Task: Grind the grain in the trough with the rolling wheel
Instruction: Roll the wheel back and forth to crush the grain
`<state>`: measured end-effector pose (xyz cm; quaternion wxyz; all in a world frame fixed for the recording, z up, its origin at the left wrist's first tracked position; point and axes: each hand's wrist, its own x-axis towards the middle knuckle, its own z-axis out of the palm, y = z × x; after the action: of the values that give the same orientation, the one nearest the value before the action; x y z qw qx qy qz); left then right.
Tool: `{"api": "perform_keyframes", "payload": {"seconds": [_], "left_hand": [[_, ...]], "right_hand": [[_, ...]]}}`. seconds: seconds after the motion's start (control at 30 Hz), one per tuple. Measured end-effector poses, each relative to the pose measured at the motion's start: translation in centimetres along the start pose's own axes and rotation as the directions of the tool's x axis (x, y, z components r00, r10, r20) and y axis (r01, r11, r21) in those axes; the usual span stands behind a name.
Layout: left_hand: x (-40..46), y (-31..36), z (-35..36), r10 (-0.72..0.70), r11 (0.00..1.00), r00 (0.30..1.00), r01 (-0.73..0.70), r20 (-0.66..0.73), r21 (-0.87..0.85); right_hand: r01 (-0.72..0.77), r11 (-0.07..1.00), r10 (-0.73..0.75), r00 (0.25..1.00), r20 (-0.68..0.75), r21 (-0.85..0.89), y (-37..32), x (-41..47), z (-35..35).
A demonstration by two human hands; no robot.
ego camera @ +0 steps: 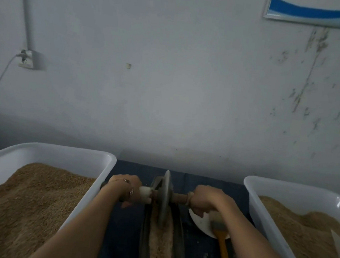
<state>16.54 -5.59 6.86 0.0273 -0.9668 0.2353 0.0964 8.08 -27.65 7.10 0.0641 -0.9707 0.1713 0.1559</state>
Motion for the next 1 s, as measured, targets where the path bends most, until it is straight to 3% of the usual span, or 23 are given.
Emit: {"api": "perform_keyframes", "payload": {"seconds": [0.07, 0.13, 0.17, 0.23, 0.3, 0.33, 0.37, 0.43, 0.5, 0.53, 0.57, 0.63, 0.7, 0.77, 0.87, 0.93, 1.0], "left_hand": [[-0.4, 0.1, 0.2, -0.021, 0.998, 1.000, 0.021, -0.007, -0.058], [-2.4, 0.8, 1.5, -0.043, 0.996, 0.978, 0.025, -0.204, -0.090], [-4.0, 1.2, 2.9, -0.036, 0.998, 0.927, 0.016, -0.374, -0.056], [-8.0, 2.1, 6.4, -0.005, 1.000, 0.738, -0.009, -0.675, -0.016], [-11.3, 2.3, 9.1, 0.040, 0.999, 0.511, -0.030, -0.859, 0.028], [-12.1, 2.2, 10.0, 0.037, 0.999, 0.460, -0.023, -0.887, 0.030], [-12.6, 1.9, 10.6, 0.051, 0.999, 0.430, -0.015, -0.901, 0.049], [-12.8, 1.7, 10.6, 0.058, 0.998, 0.456, -0.029, -0.888, 0.051], [-11.9, 1.8, 10.0, 0.035, 0.998, 0.532, -0.056, -0.846, 0.007], [-11.1, 1.9, 9.1, 0.019, 0.997, 0.585, -0.077, -0.811, -0.033], [-10.3, 1.9, 7.9, 0.015, 0.997, 0.653, -0.069, -0.758, -0.040], [-7.6, 2.0, 4.9, 0.002, 1.000, 0.819, 0.011, -0.573, 0.019], [-4.4, 1.8, 2.5, -0.001, 0.995, 0.922, 0.039, -0.387, 0.092], [-2.1, 1.8, 0.6, -0.001, 0.991, 0.979, 0.028, -0.205, 0.129], [-0.6, 1.6, -0.8, -0.006, 0.993, 1.000, 0.006, -0.006, 0.116], [-1.0, 1.4, -0.6, 0.001, 0.997, 1.000, 0.001, -0.022, 0.077], [-2.7, 1.3, 0.7, -0.010, 1.000, 0.989, 0.009, -0.145, -0.007]], "right_hand": [[0.003, 1.000, -0.003, 0.998, -0.058, -0.002, -0.2, -0.4, 0.1], [0.060, 0.998, -0.062, 0.949, -0.309, -0.018, 0.1, -2.1, 1.7], [0.100, 0.993, -0.120, 0.859, -0.497, -0.068, 0.4, -3.2, 3.1], [0.194, 0.964, -0.263, 0.574, -0.775, -0.183, 1.3, -5.7, 6.7], [0.264, 0.931, -0.322, 0.279, -0.905, -0.251, 2.0, -7.8, 9.6], [0.250, 0.926, -0.332, 0.184, -0.925, -0.283, 2.3, -8.5, 10.5], [0.227, 0.923, -0.347, 0.139, -0.928, -0.311, 2.4, -9.0, 10.9], [0.203, 0.912, -0.386, 0.120, -0.915, -0.358, 2.2, -9.5, 10.7], [0.242, 0.913, -0.377, 0.203, -0.903, -0.327, 1.6, -8.8, 9.6], [0.242, 0.927, -0.357, 0.323, -0.877, -0.288, 1.3, -8.0, 8.8], [0.211, 0.947, -0.317, 0.496, -0.808, -0.242, 1.0, -7.0, 7.7], [0.146, 0.981, -0.196, 0.779, -0.596, -0.131, 1.1, -4.6, 5.5], [0.151, 0.988, -0.149, 0.908, -0.391, -0.025, 1.4, -2.5, 4.1], [0.136, 0.989, -0.126, 0.977, -0.170, 0.050, 1.7, -0.9, 3.0], [0.101, 0.985, -0.107, 0.994, 0.035, 0.139, 1.5, 0.2, 1.6], [0.103, 0.989, -0.100, 0.994, -0.034, 0.109, 1.4, -0.3, 1.7], [0.112, 0.994, -0.098, 0.931, -0.352, 0.019, 1.1, -1.9, 3.2]]}}
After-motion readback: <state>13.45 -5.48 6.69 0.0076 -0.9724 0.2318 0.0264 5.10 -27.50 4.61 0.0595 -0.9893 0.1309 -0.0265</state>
